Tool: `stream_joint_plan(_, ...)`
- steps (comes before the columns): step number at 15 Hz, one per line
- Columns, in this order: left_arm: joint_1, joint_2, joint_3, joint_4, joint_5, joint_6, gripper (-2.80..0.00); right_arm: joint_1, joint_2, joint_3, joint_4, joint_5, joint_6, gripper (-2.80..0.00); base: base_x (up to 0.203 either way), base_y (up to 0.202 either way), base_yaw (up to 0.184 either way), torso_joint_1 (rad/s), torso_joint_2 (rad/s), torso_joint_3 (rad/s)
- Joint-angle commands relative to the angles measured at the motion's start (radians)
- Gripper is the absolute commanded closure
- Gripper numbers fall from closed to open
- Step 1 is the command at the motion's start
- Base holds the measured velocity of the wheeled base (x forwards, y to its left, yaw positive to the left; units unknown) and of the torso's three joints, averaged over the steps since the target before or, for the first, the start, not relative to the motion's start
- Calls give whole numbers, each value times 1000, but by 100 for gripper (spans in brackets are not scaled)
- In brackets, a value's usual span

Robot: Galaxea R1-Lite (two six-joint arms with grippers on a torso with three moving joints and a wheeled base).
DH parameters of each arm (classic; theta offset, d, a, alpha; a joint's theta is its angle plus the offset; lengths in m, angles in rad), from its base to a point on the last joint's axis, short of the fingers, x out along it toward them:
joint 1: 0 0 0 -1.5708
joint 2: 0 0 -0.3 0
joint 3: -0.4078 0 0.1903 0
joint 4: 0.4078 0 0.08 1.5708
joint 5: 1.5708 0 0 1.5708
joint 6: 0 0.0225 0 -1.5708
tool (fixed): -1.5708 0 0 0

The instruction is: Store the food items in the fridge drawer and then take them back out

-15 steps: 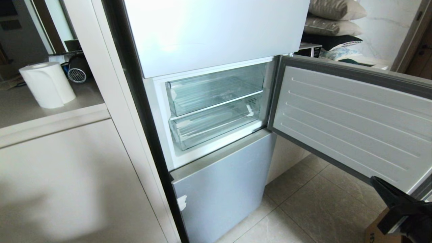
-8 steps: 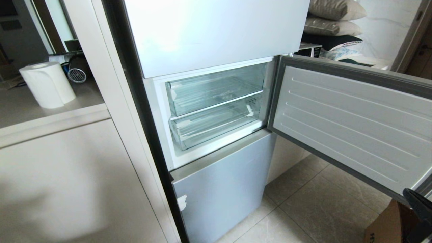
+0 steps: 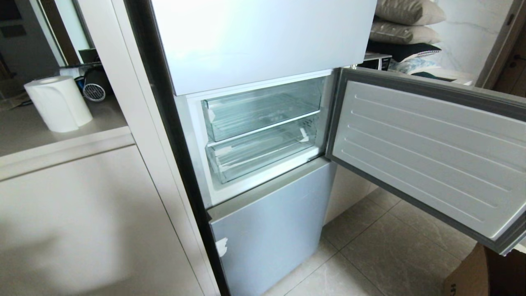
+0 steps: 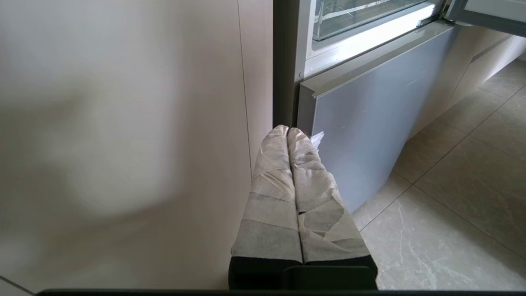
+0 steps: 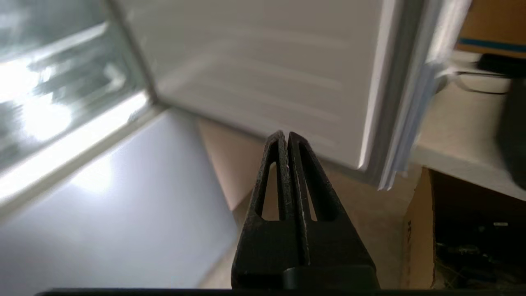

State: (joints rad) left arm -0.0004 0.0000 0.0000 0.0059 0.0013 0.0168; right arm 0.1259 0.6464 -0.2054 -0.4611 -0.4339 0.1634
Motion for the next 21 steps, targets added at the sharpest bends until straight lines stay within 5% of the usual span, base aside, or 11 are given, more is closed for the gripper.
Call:
stream_joint_plan(1, 0, 2, 0, 0, 0, 0, 0, -290, 64, -72, 0, 160, 53, 0, 0, 0, 0, 0, 0, 0)
stream_joint_plan(4, 0, 2, 0, 0, 0, 0, 0, -663, 253, -112, -101, 425, 135, 0, 0, 0, 0, 0, 0, 0)
stream_joint_plan(6, 0, 2, 0, 0, 0, 0, 0, -825, 416, -147, -170, 573, 177, 0, 0, 0, 0, 0, 0, 0)
stream_joint_plan(11, 0, 2, 0, 0, 0, 0, 0, -1103, 715, -270, -464, 665, 261, 0, 0, 0, 0, 0, 0, 0)
stream_joint_plan(18, 0, 2, 0, 0, 0, 0, 0, -1243, 943, -421, -680, 744, 395, 0, 0, 0, 0, 0, 0, 0)
stream_joint_plan(21, -1, 2, 0, 0, 0, 0, 0, -1252, 1037, -500, -682, 901, 614, 0, 0, 0, 0, 0, 0, 0)
